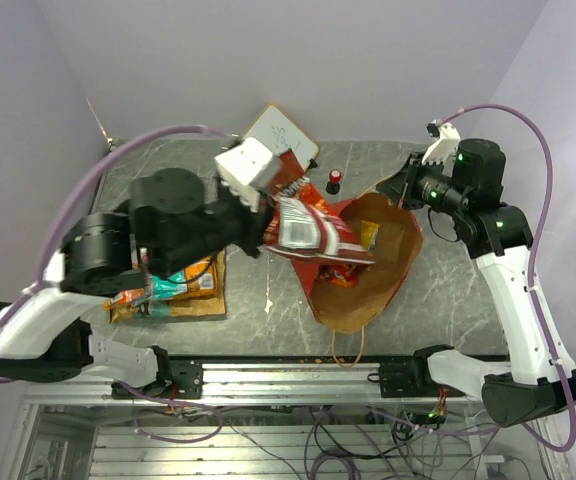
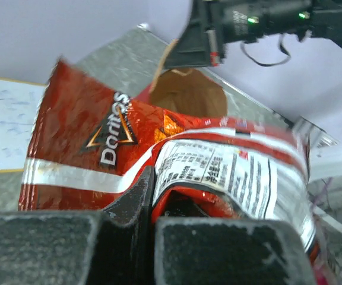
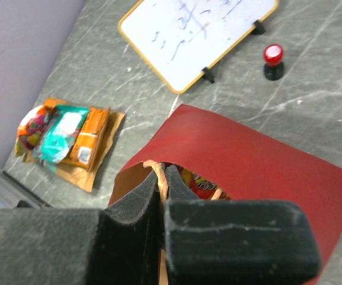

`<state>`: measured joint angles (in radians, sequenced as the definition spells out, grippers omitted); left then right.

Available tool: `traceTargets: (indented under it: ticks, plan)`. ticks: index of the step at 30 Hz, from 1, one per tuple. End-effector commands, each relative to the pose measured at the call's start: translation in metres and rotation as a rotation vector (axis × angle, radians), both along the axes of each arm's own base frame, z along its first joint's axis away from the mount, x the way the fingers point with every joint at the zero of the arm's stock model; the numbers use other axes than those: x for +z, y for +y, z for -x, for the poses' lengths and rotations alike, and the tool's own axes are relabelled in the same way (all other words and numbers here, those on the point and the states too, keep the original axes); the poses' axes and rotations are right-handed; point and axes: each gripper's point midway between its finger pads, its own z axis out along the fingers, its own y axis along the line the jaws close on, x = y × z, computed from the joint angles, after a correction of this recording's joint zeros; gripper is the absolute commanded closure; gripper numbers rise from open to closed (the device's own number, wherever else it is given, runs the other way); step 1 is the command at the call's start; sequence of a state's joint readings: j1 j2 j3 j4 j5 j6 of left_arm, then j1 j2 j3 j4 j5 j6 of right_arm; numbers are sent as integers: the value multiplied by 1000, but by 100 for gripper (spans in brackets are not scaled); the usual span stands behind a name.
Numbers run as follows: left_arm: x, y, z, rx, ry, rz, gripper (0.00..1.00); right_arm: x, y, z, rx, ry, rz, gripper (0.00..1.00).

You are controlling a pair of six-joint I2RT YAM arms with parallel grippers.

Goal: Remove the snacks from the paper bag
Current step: Place the snack at the center of the board.

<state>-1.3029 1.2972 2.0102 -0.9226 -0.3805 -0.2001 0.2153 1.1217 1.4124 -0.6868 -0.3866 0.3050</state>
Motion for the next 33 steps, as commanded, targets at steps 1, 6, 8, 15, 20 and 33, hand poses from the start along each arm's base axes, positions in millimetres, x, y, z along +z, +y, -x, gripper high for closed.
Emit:
traceTargets:
  ticks: [1,6,8,15,20,33]
  plan:
    - [5,56,-26,263,-15,18,93,29,-30,-15,-159,-109,83,100]
    - [-25,77,-35,397,14,-15,93,50,-62,-15,-285,-219,194,100]
    - [-41,84,-42,458,20,-57,93,54,-73,-14,-328,-245,235,100]
    - [-95,96,-70,581,84,-184,93,53,-101,-7,-419,-213,357,100]
    - [-136,96,-104,719,143,-209,93,53,-95,-2,-405,-212,314,100]
    - [-224,47,-180,889,174,-181,93,42,-47,2,-210,-152,134,100]
